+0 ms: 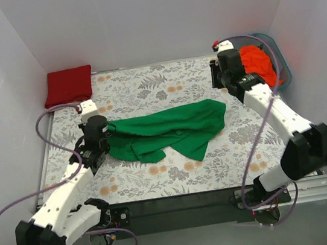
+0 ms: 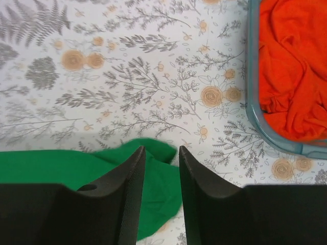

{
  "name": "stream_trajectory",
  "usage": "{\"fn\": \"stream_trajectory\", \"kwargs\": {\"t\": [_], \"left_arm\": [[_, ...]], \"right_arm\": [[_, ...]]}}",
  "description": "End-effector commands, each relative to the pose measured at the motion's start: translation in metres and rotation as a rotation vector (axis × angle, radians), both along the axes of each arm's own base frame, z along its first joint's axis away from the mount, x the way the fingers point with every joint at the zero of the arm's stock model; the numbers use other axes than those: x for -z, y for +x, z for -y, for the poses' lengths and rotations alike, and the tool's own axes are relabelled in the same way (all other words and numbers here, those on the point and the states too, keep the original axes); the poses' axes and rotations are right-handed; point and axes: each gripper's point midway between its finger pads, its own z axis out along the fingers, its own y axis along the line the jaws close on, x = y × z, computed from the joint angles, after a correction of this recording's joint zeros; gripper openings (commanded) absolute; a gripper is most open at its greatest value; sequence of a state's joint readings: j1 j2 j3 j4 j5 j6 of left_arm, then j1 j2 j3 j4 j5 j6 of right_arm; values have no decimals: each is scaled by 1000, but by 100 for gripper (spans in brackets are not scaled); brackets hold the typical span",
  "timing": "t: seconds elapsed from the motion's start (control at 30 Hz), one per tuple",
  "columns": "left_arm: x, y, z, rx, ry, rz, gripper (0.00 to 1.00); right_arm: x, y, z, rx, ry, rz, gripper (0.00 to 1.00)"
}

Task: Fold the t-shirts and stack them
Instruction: Flatten the tshirt out

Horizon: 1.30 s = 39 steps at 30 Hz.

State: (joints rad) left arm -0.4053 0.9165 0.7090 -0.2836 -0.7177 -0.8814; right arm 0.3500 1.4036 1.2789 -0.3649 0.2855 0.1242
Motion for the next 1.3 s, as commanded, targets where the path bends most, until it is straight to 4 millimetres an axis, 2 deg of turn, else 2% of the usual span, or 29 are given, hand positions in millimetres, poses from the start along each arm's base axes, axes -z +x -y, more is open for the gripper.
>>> {"fn": "stream_trajectory", "kwargs": {"t": [0.0,0.03,0.07,0.13,0.17,0.23,0.27,0.3,0.33,0.37,0.4,0.43,0.5,0.63,0.8,0.93,1.13,1.27], "left_arm": [[19,27,11,29,7,-23,0],[25,32,12,34,11,-41,0],[30,39,15,36,15,-65,0],[37,44,16,41,7,-88,0],[40,45,17,44,3,-95,0],[50,44,19,57,-20,-110,0],[52,42,21,67,-27,-111,0],[55,41,21,75,-32,-112,0],[56,40,23,83,-37,-112,0],[55,40,22,82,-37,-110,0],[54,39,22,82,-37,-107,0],[52,39,21,81,-38,-102,0],[51,39,21,81,-36,-99,0],[47,36,17,67,-31,-86,0],[40,33,15,62,-35,-62,0],[37,33,16,68,-42,-53,0],[34,32,18,77,-51,-42,0],[32,31,17,75,-50,-38,0]], "right_arm": [[22,34,13,62,-33,-80,40],[23,47,8,59,-31,-91,41],[26,46,4,41,-29,-124,44],[29,42,-15,-52,29,-153,51],[41,33,-19,-74,45,-189,53],[41,15,-27,-135,86,-202,55],[59,-1,-27,-161,88,-245,55],[64,-8,-29,-186,93,-241,55],[58,-22,-40,-260,142,-234,55],[63,-31,-43,-289,157,-240,55],[82,-47,-46,-312,160,-280,56],[82,-55,-49,-328,161,-276,57],[108,-75,-50,-333,128,-335,58],[137,-96,-40,-285,92,-401,60],[160,-104,-39,-299,27,-451,59],[174,-97,-33,-255,-15,-475,58],[183,-85,-31,-239,-49,-475,55],[179,-81,-32,-241,-51,-460,50]]}}
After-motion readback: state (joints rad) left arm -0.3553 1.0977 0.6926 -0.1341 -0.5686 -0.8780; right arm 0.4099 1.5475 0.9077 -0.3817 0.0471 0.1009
